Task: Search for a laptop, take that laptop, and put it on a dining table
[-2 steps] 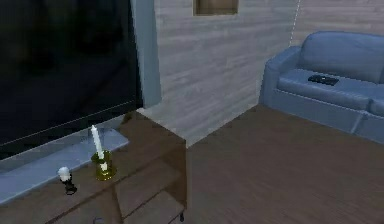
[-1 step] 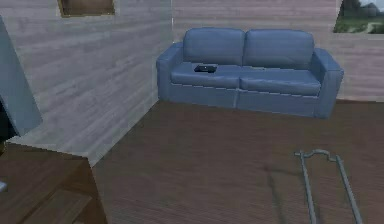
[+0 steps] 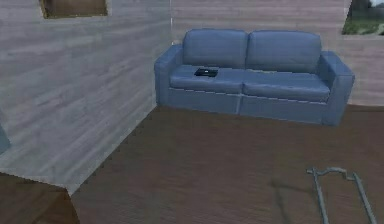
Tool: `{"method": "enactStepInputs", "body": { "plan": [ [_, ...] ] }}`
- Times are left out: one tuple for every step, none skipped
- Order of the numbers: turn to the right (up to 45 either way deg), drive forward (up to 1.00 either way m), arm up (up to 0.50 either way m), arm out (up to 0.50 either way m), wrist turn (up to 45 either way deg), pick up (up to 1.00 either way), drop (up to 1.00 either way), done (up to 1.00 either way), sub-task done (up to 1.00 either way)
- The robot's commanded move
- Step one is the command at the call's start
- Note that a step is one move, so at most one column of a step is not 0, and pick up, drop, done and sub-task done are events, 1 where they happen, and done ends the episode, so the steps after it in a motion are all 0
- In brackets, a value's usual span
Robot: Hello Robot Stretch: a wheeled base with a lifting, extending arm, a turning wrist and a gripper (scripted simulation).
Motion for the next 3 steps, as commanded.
{"method": "enactStepInputs", "body": {
  "plan": [
    [45.0,0.00,0.00,0.00,0.0,0.00,0.00,0.00,0.00],
    [45.0,0.00,0.00,0.00,0.0,0.00,0.00,0.00,0.00],
    [45.0,0.00,0.00,0.00,0.0,0.00,0.00,0.00,0.00]
  ]
}}
